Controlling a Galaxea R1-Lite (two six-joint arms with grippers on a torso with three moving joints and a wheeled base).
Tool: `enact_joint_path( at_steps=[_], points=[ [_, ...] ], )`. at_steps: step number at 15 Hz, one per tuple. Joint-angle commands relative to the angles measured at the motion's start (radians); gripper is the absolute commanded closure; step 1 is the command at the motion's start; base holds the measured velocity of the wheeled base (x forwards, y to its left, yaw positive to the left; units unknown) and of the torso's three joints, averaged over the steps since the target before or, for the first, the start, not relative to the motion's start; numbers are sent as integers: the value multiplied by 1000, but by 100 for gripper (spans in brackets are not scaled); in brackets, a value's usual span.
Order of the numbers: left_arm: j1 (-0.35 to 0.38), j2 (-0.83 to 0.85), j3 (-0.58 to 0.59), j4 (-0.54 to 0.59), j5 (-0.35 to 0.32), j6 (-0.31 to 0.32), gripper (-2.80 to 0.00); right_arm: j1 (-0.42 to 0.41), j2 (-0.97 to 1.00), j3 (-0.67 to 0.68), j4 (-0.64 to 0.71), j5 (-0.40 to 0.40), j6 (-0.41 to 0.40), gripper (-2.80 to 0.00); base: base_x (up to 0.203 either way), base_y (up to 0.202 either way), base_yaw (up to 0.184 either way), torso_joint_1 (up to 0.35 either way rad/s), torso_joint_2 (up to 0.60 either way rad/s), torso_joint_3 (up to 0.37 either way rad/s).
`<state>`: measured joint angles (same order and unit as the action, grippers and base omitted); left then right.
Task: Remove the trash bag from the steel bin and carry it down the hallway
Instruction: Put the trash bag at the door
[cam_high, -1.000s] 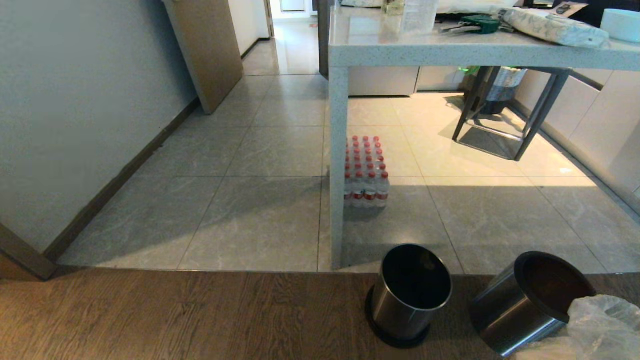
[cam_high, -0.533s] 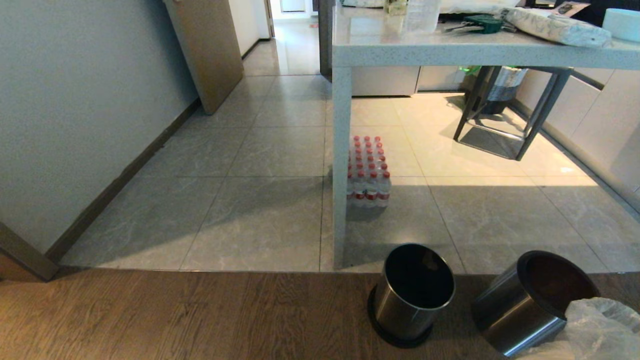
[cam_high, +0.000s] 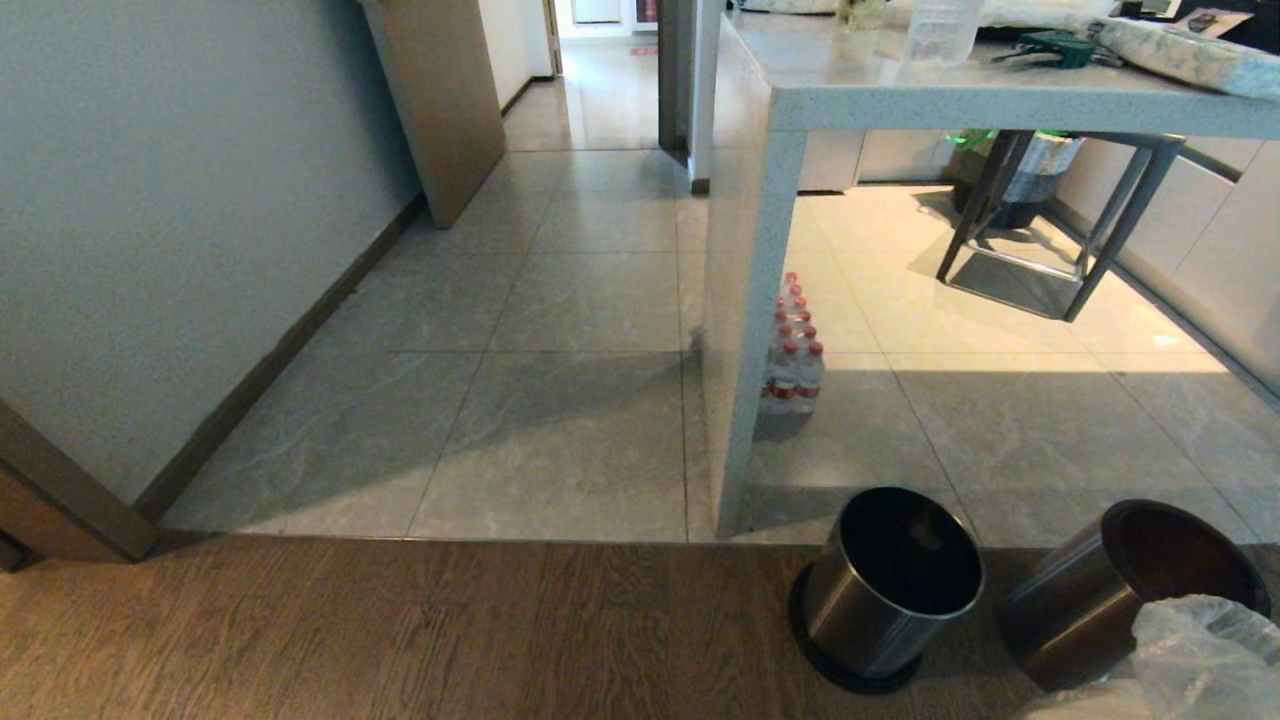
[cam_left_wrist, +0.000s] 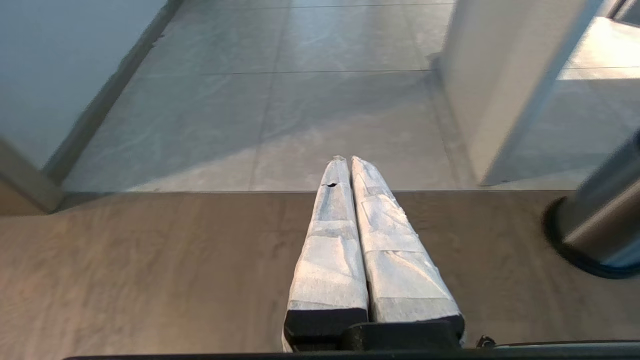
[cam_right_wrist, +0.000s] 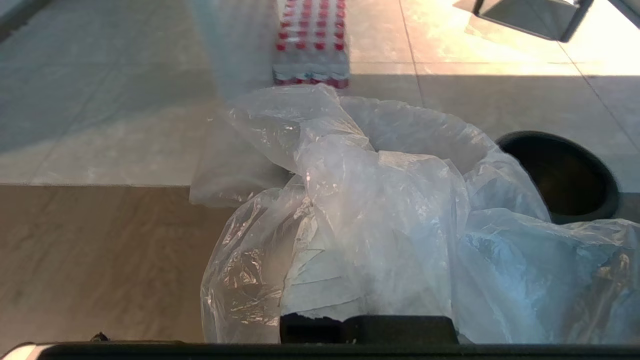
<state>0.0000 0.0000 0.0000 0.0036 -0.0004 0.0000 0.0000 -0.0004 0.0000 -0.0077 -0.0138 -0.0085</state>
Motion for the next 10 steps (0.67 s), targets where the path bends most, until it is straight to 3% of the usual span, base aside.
enact_joint_path(
  at_steps=[1, 10],
  points=[
    [0, 0, 0, -1, 0, 0, 0, 0, 2, 2, 0, 0, -1, 0, 0, 195, 5, -1, -4, 1],
    [0, 0, 0, -1, 0, 0, 0, 0, 2, 2, 0, 0, -1, 0, 0, 193, 0, 2, 1, 2]
  ],
)
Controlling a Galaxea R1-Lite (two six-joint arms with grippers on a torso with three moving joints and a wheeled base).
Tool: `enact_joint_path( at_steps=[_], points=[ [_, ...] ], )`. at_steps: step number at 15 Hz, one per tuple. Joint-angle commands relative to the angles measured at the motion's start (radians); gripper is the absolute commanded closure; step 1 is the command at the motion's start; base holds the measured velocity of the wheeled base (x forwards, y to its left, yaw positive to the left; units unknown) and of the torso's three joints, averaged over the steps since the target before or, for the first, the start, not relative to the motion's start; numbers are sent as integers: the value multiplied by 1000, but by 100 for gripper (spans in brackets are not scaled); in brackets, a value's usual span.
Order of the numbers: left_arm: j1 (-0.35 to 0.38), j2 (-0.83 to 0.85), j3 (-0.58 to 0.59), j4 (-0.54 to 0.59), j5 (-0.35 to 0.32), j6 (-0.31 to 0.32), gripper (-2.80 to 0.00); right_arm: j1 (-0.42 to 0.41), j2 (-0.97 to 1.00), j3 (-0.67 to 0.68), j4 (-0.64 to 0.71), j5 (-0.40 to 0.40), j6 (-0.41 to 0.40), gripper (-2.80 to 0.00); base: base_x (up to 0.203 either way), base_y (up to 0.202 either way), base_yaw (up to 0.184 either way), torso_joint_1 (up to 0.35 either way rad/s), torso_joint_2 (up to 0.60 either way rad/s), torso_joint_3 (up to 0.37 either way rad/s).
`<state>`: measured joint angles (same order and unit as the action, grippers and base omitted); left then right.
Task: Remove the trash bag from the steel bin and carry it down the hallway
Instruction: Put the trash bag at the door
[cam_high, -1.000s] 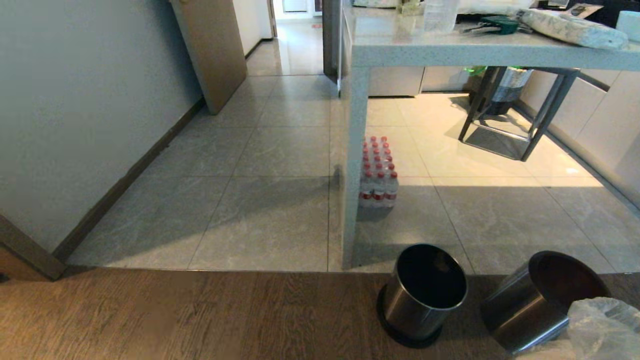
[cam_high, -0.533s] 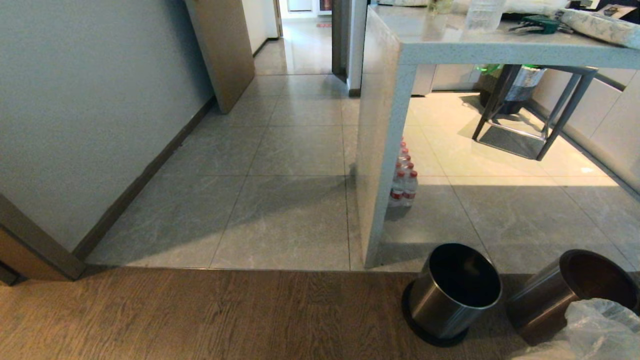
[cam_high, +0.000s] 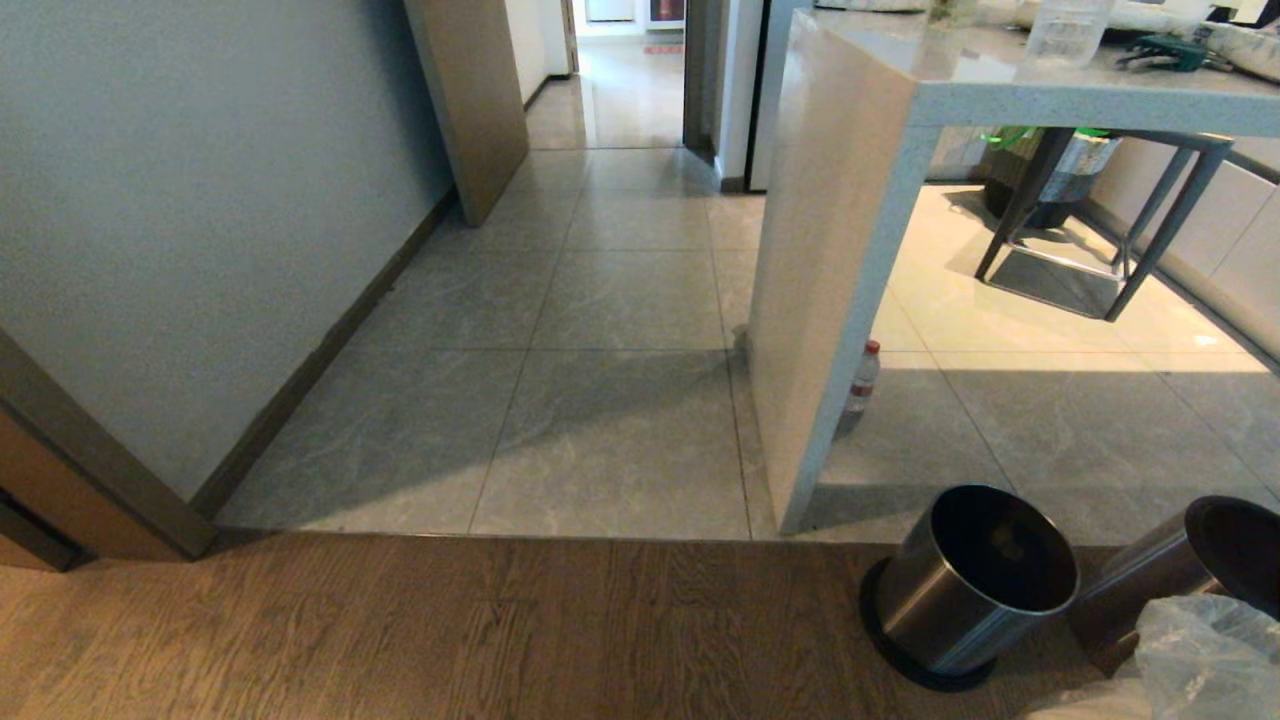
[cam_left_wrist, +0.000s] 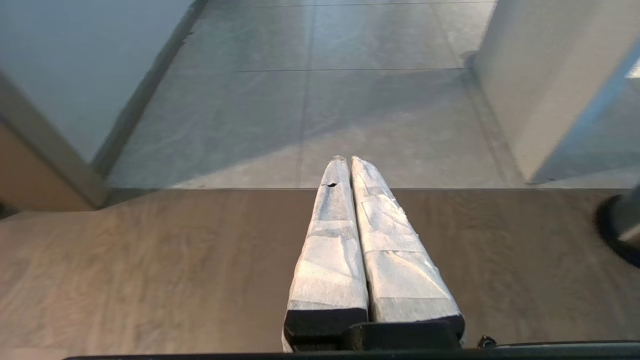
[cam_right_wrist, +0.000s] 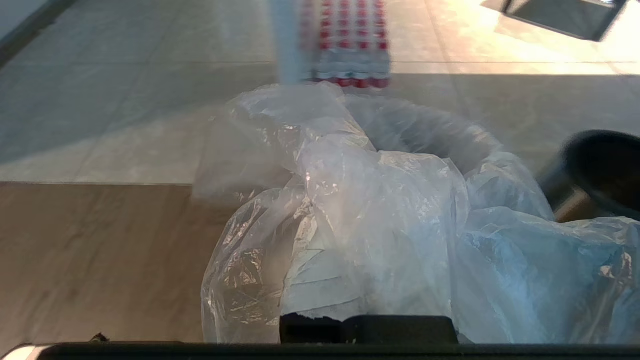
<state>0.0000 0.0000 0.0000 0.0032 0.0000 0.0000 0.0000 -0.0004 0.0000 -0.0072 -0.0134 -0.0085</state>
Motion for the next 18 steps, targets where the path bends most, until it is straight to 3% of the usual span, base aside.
enact_joint_path(
  at_steps=[1, 12, 18],
  points=[
    [0, 0, 0, 0, 0, 0, 0, 0, 2, 2, 0, 0, -1, 0, 0, 193, 1, 2, 0, 5],
    [0, 0, 0, 0, 0, 0, 0, 0, 2, 2, 0, 0, -1, 0, 0, 188, 0, 4, 3, 2],
    [0, 0, 0, 0, 0, 0, 0, 0, 2, 2, 0, 0, -1, 0, 0, 14, 0, 0, 0, 1]
  ],
)
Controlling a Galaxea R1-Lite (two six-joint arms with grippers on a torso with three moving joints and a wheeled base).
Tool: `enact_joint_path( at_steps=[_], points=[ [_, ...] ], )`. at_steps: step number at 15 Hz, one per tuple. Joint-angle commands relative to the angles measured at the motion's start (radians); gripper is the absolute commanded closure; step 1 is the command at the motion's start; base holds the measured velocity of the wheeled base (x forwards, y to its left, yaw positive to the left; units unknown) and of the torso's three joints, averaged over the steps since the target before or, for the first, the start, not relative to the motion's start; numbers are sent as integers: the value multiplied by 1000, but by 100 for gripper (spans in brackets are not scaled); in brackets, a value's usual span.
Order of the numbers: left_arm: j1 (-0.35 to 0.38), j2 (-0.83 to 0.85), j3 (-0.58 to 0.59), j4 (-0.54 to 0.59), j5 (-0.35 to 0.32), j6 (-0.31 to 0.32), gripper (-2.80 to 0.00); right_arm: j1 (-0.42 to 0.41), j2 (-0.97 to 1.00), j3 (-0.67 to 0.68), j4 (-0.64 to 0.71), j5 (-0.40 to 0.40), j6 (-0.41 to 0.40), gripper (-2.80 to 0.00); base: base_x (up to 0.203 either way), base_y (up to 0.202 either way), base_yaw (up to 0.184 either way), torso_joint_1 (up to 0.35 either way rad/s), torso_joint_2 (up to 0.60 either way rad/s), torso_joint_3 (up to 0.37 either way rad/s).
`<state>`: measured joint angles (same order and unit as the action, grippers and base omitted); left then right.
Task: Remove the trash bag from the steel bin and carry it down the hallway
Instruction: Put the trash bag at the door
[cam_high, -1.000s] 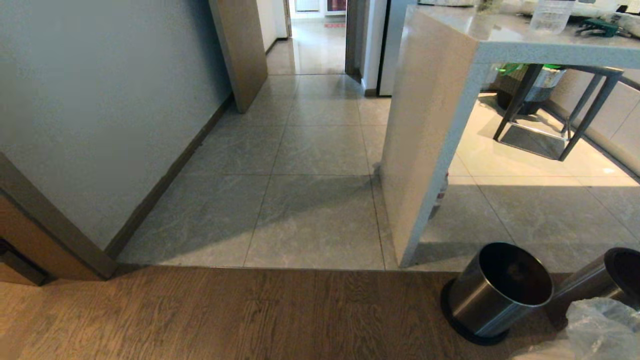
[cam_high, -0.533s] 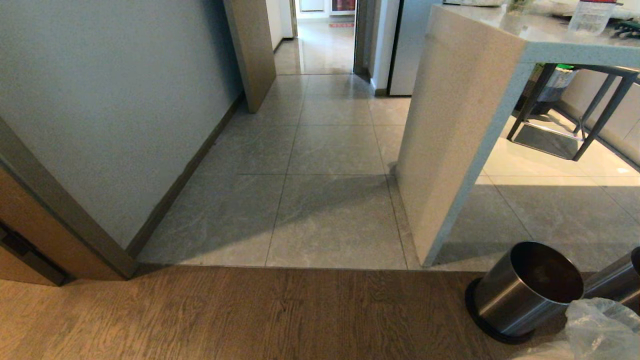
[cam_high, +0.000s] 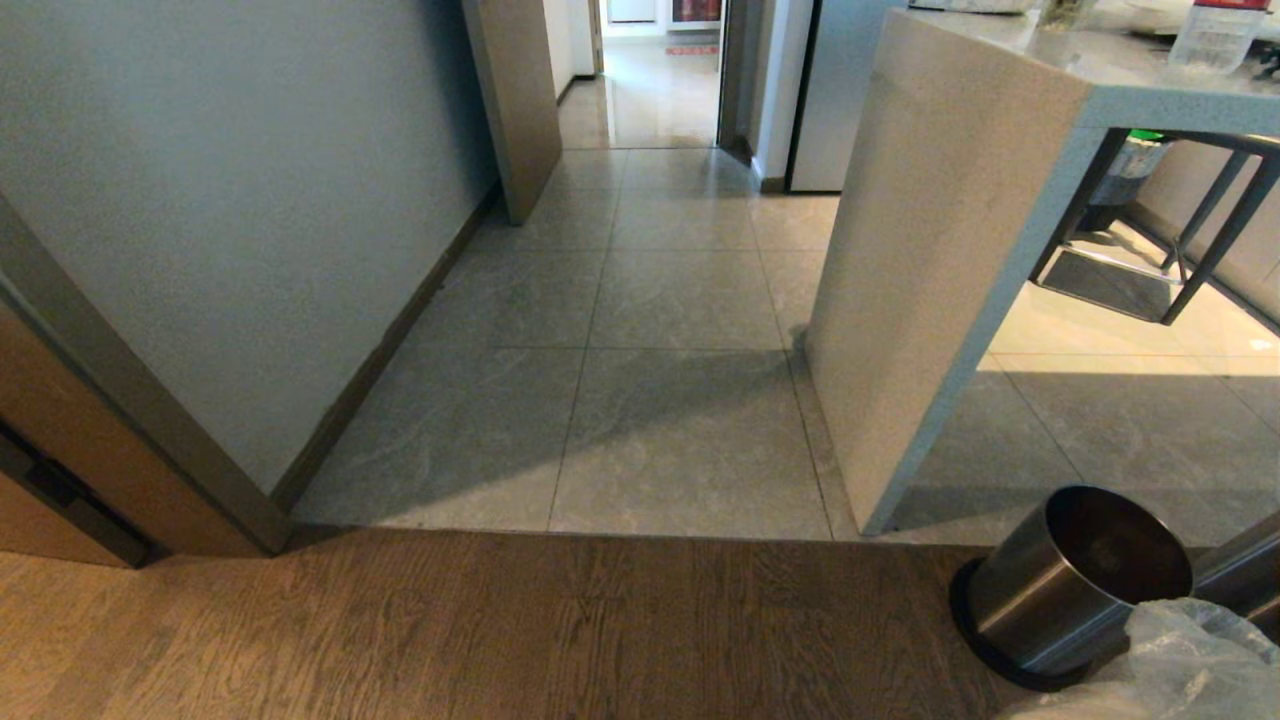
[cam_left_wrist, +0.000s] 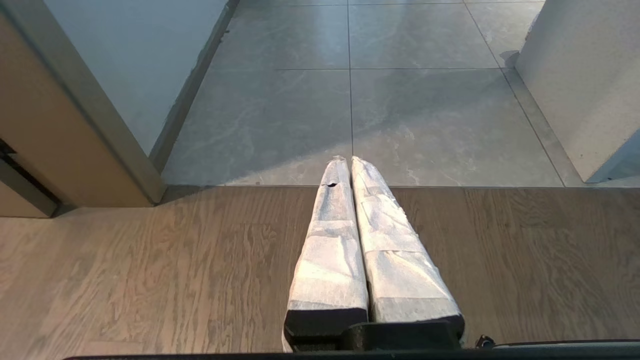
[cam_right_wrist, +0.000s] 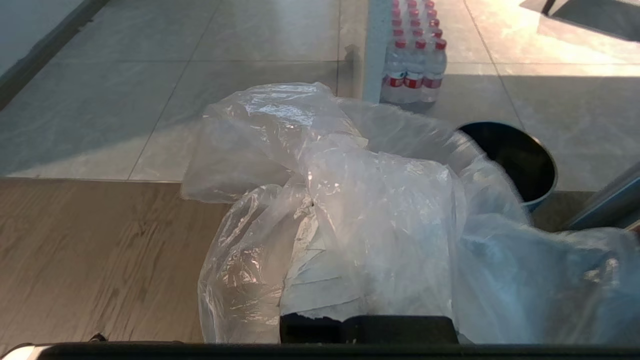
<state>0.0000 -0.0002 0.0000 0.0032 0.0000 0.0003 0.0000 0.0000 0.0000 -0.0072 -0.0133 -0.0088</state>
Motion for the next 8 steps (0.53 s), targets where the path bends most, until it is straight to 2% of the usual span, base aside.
enact_joint_path(
  at_steps=[1, 7, 8],
  points=[
    [0, 0, 0, 0, 0, 1, 0, 0, 2, 2, 0, -1, 0, 0, 0, 0, 0, 0, 0, 0],
    [0, 0, 0, 0, 0, 6, 0, 0, 2, 2, 0, -1, 0, 0, 0, 0, 0, 0, 0, 0],
    [0, 0, 0, -2, 0, 6, 0, 0, 2, 2, 0, -1, 0, 0, 92, 0, -1, 2, -2, 3]
  ],
)
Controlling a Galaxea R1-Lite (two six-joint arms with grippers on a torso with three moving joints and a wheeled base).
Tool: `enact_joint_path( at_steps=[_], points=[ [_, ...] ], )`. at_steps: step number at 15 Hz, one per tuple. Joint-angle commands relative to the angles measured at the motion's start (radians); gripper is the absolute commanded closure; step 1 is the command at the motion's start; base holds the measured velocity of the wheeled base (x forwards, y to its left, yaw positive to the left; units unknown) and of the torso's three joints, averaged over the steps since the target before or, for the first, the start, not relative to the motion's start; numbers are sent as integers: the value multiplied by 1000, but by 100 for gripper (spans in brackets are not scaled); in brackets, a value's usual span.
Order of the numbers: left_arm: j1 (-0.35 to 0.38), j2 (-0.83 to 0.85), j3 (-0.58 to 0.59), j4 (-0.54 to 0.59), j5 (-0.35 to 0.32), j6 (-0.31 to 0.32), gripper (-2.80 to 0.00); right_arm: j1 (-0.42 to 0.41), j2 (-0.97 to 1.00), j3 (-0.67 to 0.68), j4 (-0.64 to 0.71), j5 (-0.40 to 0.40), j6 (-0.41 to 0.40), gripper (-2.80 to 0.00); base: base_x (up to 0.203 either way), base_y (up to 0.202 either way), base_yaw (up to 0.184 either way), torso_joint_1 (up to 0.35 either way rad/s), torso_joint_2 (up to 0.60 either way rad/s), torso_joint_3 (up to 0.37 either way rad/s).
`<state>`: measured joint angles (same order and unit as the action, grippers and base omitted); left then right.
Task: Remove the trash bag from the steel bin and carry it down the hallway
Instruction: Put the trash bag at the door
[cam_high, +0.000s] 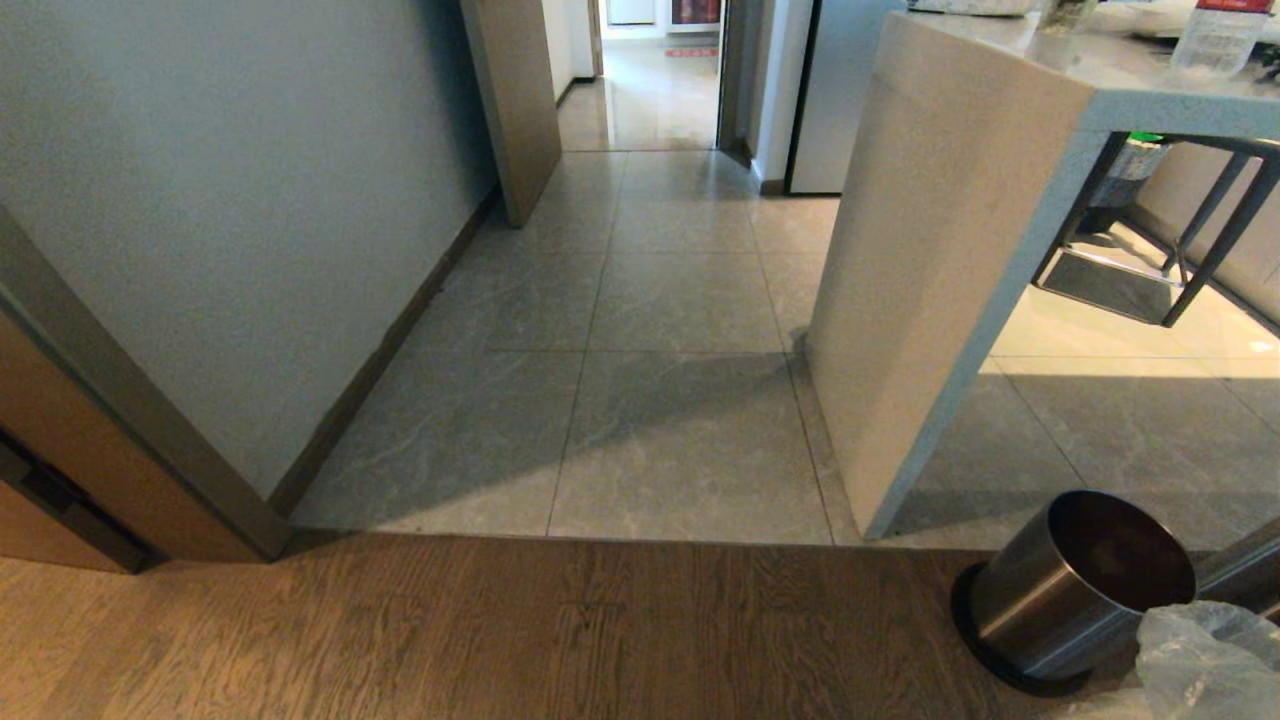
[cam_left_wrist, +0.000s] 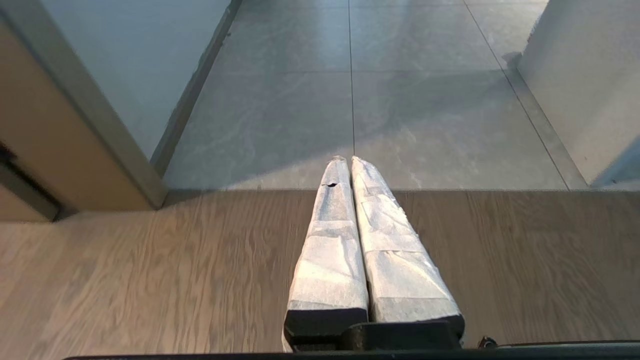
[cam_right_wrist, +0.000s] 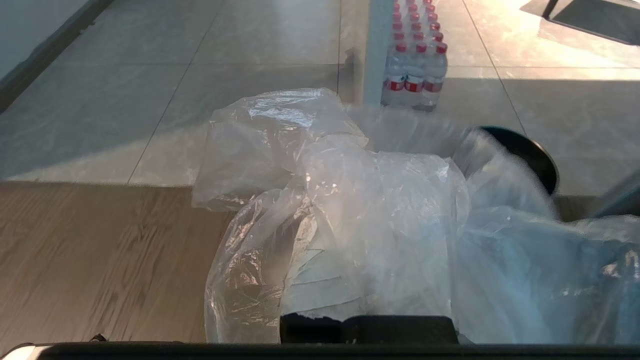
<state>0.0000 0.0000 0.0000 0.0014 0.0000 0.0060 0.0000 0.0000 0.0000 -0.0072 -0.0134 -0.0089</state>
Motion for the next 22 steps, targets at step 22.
enact_joint_path(
  at_steps=[22],
  points=[
    [0, 0, 0, 2, 0, -3, 0, 0, 2, 2, 0, 0, 0, 0, 161, 0, 1, 2, 2, 2]
  ],
)
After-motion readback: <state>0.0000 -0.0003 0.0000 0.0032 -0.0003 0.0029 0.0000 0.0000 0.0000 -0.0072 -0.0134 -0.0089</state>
